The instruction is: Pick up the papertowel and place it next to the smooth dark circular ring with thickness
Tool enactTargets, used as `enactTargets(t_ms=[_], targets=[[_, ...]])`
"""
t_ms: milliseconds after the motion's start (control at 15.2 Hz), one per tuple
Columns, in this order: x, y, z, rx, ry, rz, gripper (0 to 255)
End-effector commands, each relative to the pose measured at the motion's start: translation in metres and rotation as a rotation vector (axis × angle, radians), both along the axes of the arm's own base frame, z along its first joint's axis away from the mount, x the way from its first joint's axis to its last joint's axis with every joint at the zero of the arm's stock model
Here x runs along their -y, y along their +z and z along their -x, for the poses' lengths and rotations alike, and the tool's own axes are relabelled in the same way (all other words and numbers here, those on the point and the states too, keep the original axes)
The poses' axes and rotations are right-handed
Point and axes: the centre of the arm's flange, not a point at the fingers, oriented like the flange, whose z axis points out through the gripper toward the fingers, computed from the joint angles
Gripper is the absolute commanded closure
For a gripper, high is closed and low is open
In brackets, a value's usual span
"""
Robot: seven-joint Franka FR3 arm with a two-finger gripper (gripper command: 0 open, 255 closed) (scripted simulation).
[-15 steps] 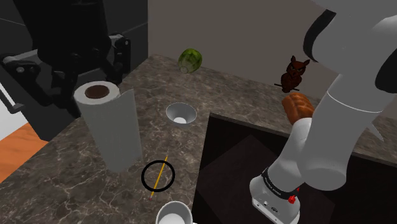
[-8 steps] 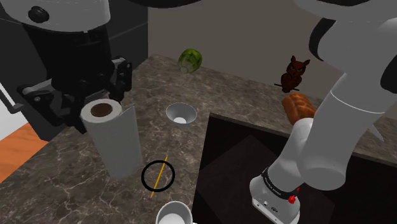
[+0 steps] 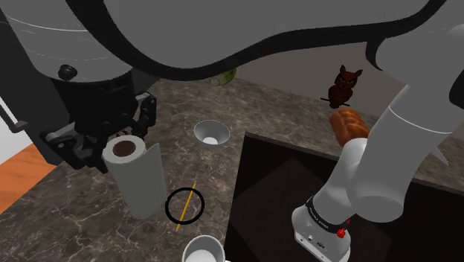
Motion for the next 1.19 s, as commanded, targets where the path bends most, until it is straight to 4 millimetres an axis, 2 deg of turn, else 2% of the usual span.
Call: enactTargets(t_ms=[0, 1122], targets=[[0.000, -0.011, 0.000, 0.000, 0.000, 0.000, 255], [0.000, -0.101, 0.000, 0.000, 0.000, 0.000, 255]])
